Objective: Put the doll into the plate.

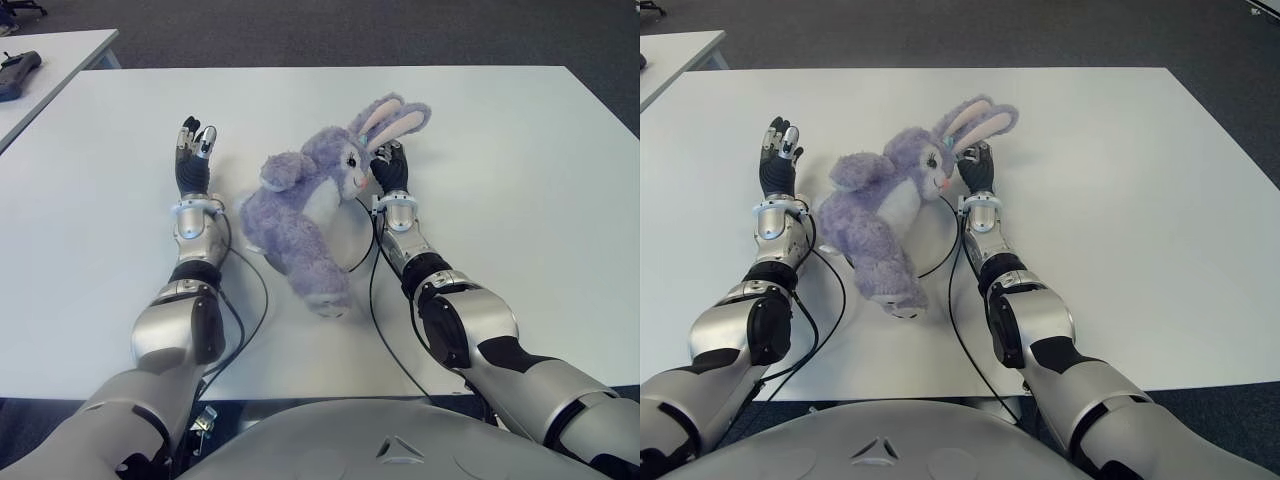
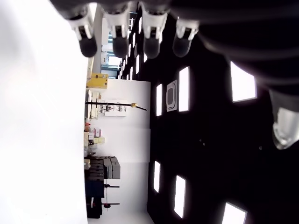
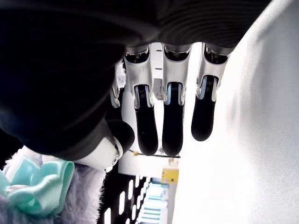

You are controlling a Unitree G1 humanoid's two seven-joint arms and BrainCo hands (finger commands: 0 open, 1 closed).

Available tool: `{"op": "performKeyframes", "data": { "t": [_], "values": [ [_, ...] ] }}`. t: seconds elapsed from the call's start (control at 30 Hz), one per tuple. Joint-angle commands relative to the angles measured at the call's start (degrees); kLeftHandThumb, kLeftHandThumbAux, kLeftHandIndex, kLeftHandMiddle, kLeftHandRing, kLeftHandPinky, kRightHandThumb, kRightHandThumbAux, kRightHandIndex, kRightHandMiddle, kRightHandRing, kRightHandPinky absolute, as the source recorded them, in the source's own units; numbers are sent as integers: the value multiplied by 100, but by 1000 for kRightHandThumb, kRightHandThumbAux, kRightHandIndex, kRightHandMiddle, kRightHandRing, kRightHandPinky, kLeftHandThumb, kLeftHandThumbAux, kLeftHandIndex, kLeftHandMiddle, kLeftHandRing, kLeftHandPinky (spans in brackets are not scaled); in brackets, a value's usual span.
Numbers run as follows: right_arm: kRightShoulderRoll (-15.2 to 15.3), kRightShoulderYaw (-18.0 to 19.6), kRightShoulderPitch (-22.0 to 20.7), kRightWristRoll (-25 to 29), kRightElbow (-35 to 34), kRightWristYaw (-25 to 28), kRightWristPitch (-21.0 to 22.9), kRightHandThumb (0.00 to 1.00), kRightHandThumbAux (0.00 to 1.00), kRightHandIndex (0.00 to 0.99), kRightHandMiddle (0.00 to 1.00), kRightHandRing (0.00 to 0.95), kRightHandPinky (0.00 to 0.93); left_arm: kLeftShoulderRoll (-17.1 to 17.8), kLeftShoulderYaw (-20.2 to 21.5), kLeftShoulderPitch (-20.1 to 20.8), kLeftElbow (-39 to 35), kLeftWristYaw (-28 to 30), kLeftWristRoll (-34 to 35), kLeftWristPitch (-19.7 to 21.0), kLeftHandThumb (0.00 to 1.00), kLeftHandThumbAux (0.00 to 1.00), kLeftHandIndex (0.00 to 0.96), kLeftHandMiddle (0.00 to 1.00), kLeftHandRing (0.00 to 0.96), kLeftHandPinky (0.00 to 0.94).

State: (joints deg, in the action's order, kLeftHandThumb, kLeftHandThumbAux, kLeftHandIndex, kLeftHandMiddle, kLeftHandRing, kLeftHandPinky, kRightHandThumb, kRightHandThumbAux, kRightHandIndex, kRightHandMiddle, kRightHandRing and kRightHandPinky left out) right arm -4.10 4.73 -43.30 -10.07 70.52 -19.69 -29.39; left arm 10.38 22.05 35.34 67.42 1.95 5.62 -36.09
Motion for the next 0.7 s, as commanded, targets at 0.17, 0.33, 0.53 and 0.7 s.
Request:
{"op": "performKeyframes", "data": {
  "t": [0.17, 0.33, 0.53, 0.7],
  "values": [
    [-223, -10, 1240, -44, 756, 0, 611, 695, 737, 412, 365, 358, 333, -942, 173, -1545, 791, 226, 293, 239, 0, 488, 0, 39, 15, 17],
    [-224, -9, 1243, -43, 757, 2, 608, 696, 737, 412, 366, 360, 337, -932, 150, -1544, 790, 189, 262, 261, 0, 511, 4, 42, 20, 27],
    [-219, -14, 1244, -50, 756, -10, 607, 696, 737, 412, 368, 365, 349, -917, 130, -1560, 796, 156, 233, 288, 0, 534, 9, 42, 24, 31],
    [-217, -4, 1246, -35, 755, 10, 601, 696, 737, 412, 367, 366, 342, -921, 147, -1568, 792, 190, 253, 285, 0, 540, 10, 44, 26, 33]
  ]
}}
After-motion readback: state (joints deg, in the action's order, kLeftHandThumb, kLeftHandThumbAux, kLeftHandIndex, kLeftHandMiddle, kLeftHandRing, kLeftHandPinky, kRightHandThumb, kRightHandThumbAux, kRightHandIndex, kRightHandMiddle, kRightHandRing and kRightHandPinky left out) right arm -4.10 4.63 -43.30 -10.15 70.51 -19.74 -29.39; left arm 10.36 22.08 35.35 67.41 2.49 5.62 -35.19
